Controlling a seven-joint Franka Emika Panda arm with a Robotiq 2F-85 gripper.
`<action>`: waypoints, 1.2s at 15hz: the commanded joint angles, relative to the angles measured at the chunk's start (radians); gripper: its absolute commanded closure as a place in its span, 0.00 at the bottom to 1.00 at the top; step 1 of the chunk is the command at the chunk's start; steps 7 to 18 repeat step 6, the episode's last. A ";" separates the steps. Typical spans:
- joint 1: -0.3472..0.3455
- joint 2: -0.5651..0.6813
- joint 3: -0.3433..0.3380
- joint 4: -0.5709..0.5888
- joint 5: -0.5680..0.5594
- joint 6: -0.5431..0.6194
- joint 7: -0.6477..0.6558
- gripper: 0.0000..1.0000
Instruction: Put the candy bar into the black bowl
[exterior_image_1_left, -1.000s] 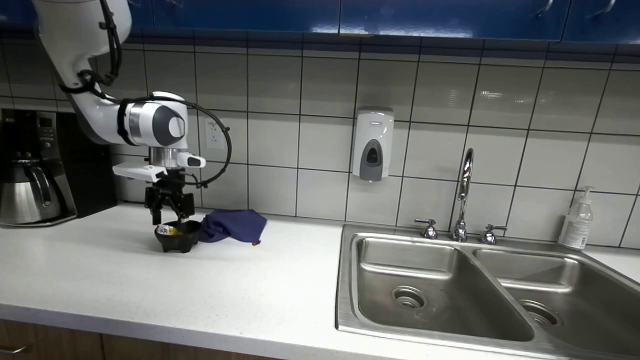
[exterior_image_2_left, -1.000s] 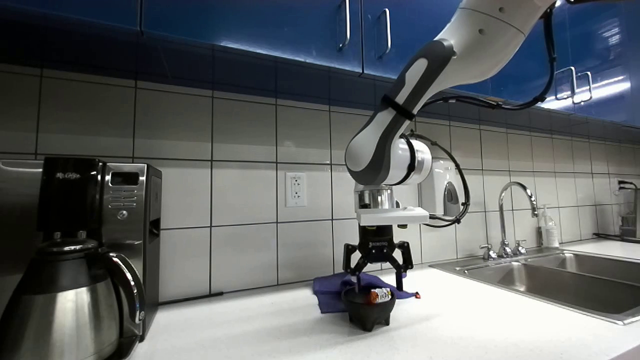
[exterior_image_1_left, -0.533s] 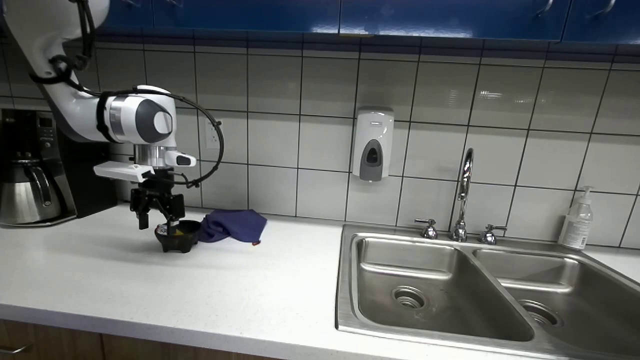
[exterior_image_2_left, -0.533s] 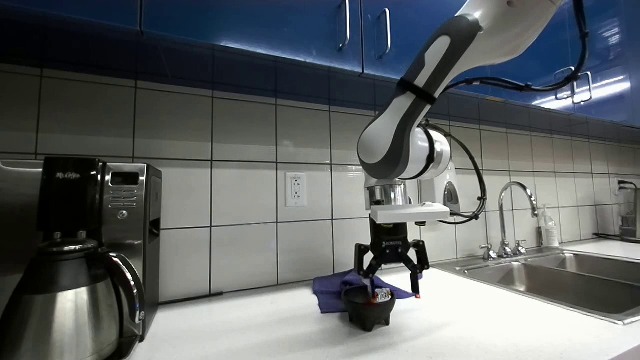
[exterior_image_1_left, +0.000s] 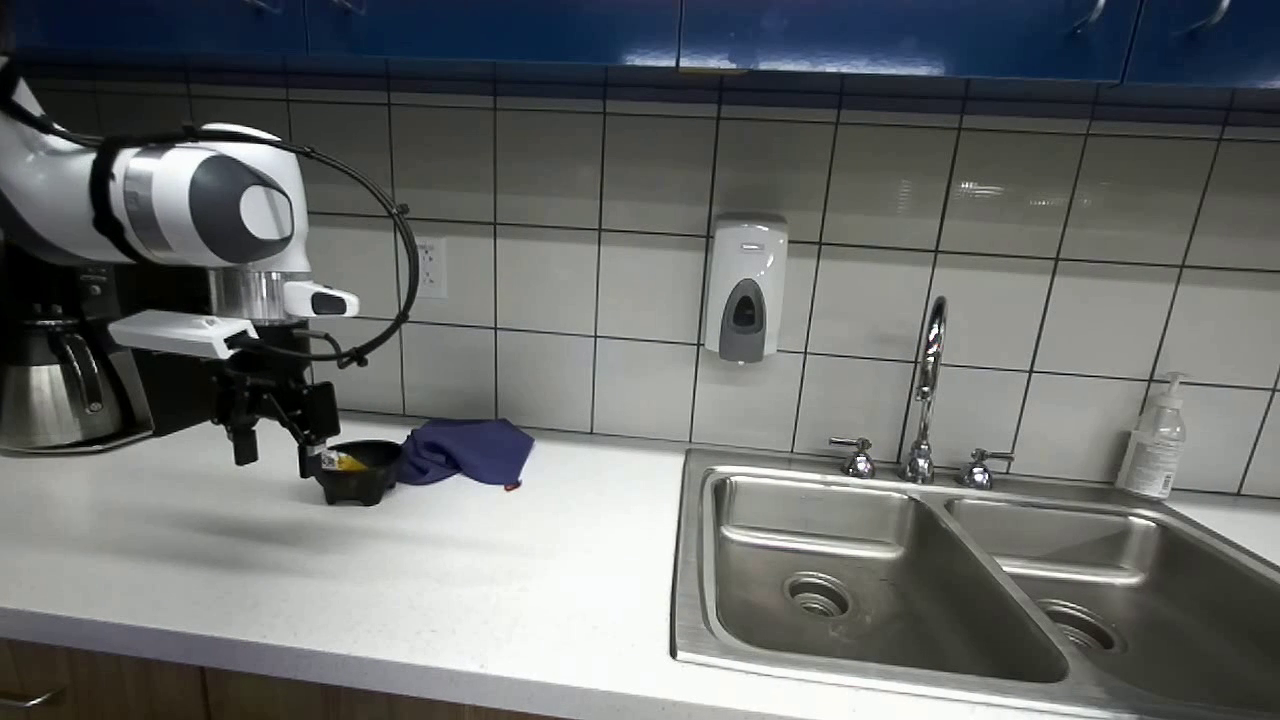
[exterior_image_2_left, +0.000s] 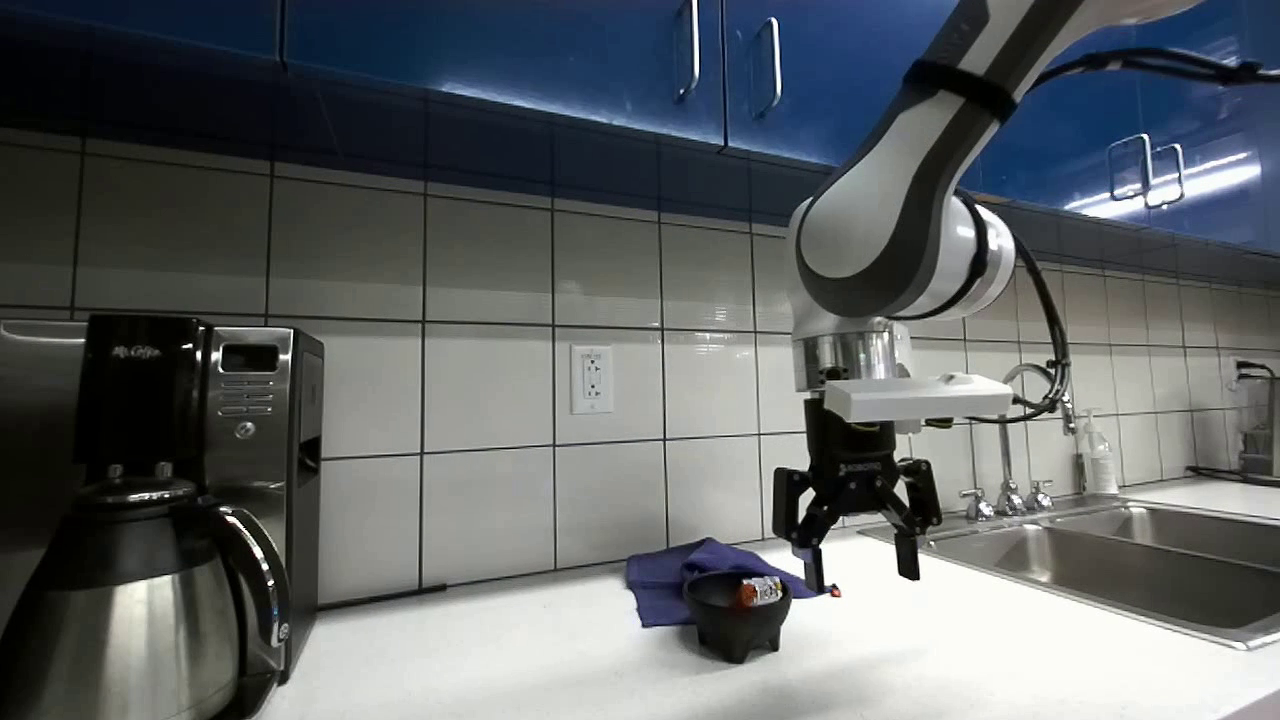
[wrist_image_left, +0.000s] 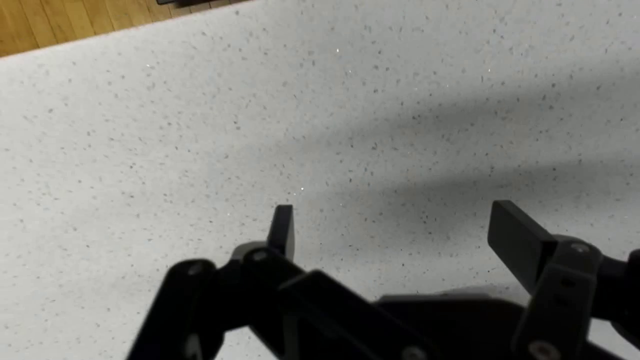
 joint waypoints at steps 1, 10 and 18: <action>-0.004 -0.197 0.012 -0.149 0.040 0.010 -0.052 0.00; -0.020 -0.142 0.022 -0.108 0.031 -0.002 -0.029 0.00; -0.020 -0.142 0.022 -0.108 0.031 -0.002 -0.029 0.00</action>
